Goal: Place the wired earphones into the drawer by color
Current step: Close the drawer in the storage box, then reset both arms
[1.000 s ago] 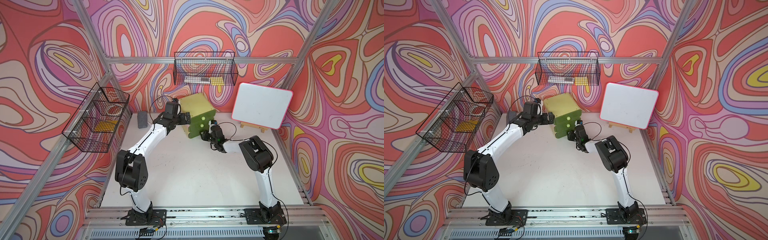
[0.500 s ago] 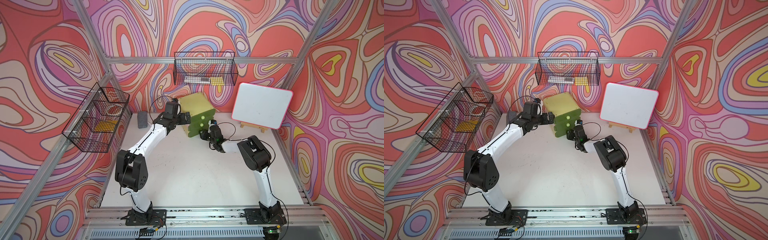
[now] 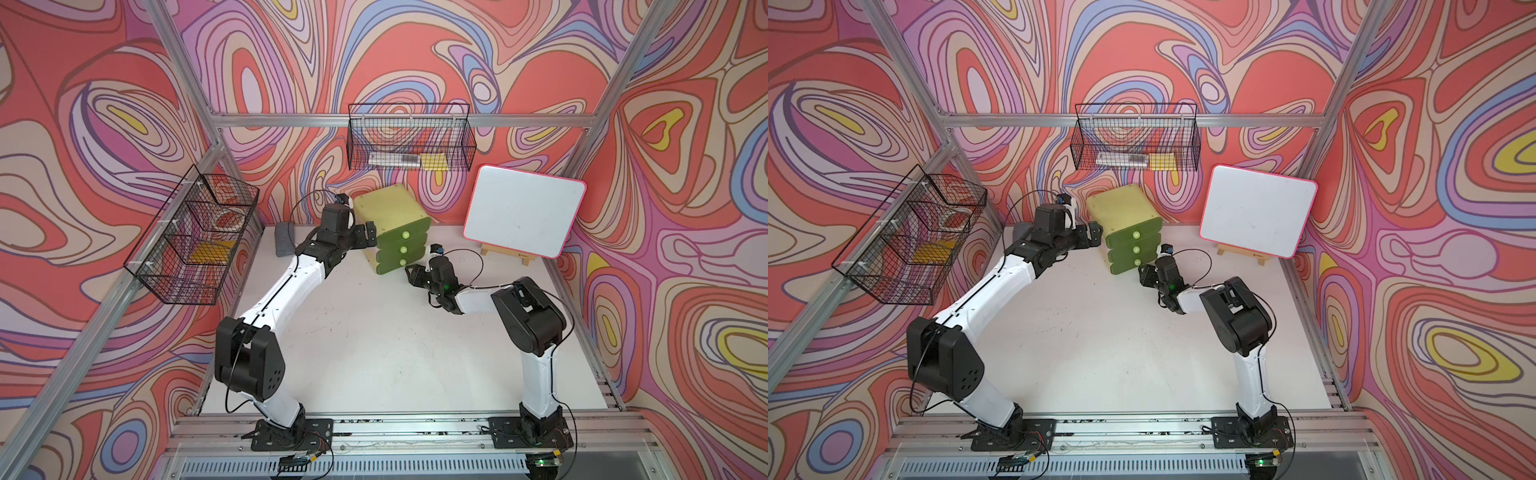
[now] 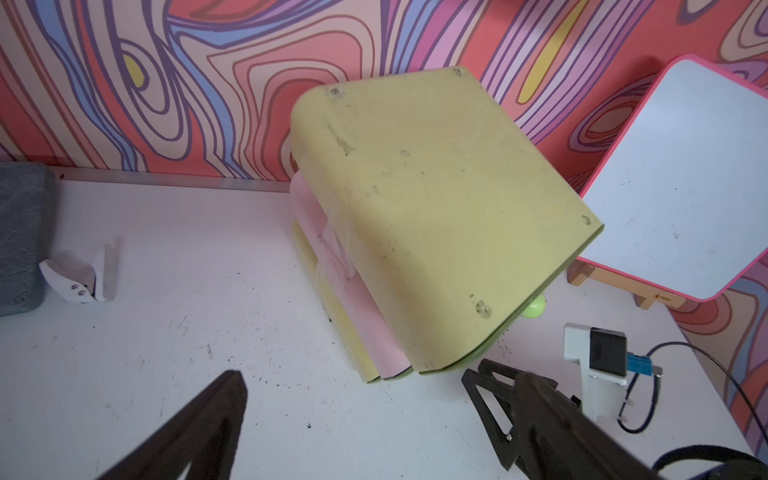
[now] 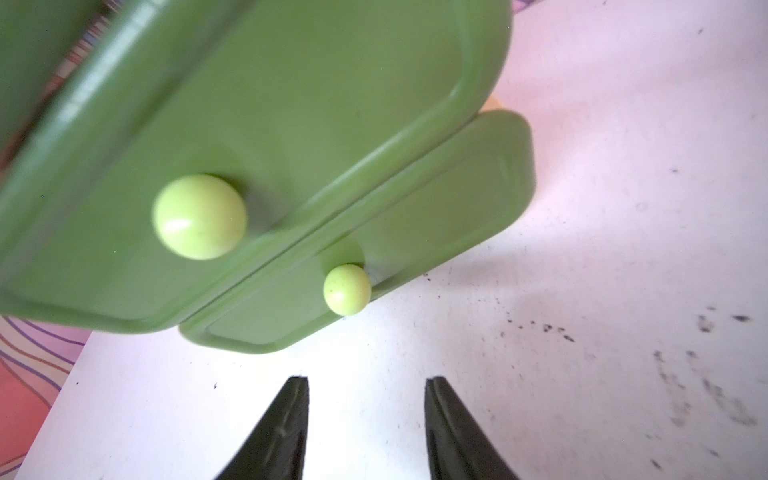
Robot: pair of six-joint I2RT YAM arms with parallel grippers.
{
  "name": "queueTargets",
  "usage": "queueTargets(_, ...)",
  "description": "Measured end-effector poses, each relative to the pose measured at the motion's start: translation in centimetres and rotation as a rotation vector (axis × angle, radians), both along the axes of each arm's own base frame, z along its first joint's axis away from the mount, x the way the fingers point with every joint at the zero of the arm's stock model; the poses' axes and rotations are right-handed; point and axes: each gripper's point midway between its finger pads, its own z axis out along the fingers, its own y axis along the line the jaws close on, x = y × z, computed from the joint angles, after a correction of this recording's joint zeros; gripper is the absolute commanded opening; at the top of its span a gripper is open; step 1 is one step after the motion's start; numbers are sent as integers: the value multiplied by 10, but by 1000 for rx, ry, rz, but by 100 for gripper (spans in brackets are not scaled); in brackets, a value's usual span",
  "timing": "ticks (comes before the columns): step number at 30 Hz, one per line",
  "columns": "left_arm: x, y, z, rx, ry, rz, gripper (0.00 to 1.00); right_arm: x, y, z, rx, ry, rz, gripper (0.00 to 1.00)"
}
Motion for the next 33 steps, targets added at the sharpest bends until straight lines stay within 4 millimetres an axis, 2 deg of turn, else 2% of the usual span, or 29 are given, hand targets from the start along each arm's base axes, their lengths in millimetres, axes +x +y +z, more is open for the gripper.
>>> queueTargets(3, -23, 10, 4, -18, -44, 12, 99, -12, -9, 24, -18, -44, 4, 56)
queueTargets(5, -41, 17, -3, -23, -60, 20, 99, -20, -15, 40, -34, -72, 3, 61)
queueTargets(13, -111, 51, -53, 47, -156, 44, 99, -54, -52, 80, -145, -159, -41, 87)
queueTargets(14, -116, 55, -57, 58, -170, 50, 99, -57, -58, 84, -164, -167, -53, 97)
queueTargets(15, -122, 59, -62, 74, -184, 58, 99, -60, -63, 87, -183, -175, -68, 98)
queueTargets(21, -133, 71, -80, 158, -251, 69, 99, -79, -98, 106, -323, -255, -144, 98)
queueTargets(27, -140, 82, -121, 289, -261, 64, 99, -92, -131, 111, -460, -304, -238, 98)
queueTargets(30, -138, 88, -135, 362, -248, 60, 99, -96, -144, 111, -503, -309, -274, 98)
queueTargets(33, -130, 104, -147, 405, -230, 88, 99, -98, -157, 111, -531, -316, -308, 98)
